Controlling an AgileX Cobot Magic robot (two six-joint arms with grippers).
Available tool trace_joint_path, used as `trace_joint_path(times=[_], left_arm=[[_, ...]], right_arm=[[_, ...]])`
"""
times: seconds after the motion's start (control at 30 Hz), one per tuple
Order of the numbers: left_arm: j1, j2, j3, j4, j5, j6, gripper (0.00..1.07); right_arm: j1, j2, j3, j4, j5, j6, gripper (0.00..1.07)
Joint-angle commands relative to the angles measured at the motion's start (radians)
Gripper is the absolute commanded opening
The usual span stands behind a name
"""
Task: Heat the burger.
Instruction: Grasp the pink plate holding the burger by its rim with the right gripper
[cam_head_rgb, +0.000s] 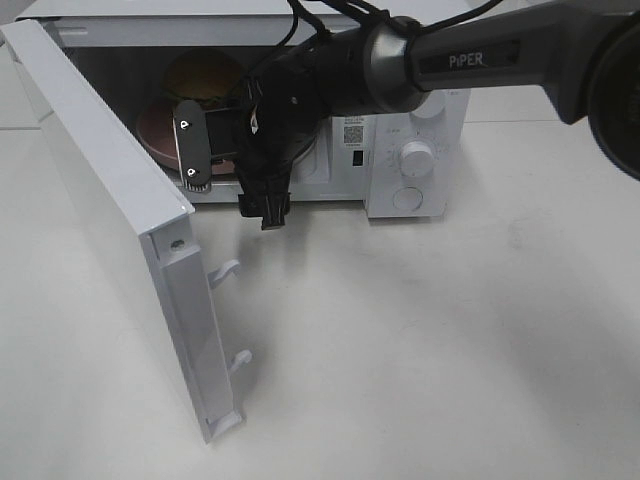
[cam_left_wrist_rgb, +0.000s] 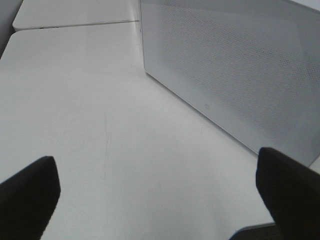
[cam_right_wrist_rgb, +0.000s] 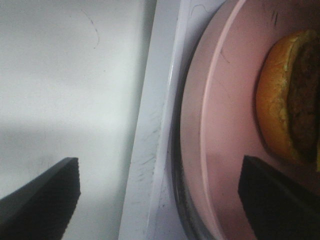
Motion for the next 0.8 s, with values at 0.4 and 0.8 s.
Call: trace_joint_path(times=[0.4,0.8], left_arm=[[0.006,-0.006,0.002,-0.005,-0.003,-0.005,1.00],[0.006,-0.006,0.002,-0.005,-0.003,-0.005,1.00]], right_arm=[[-0.007,0.110,-0.215,-0.007,0.122,0.009,0.81],[-0.019,0.129,-0.257,-0.032,0.144,0.009,0.80]])
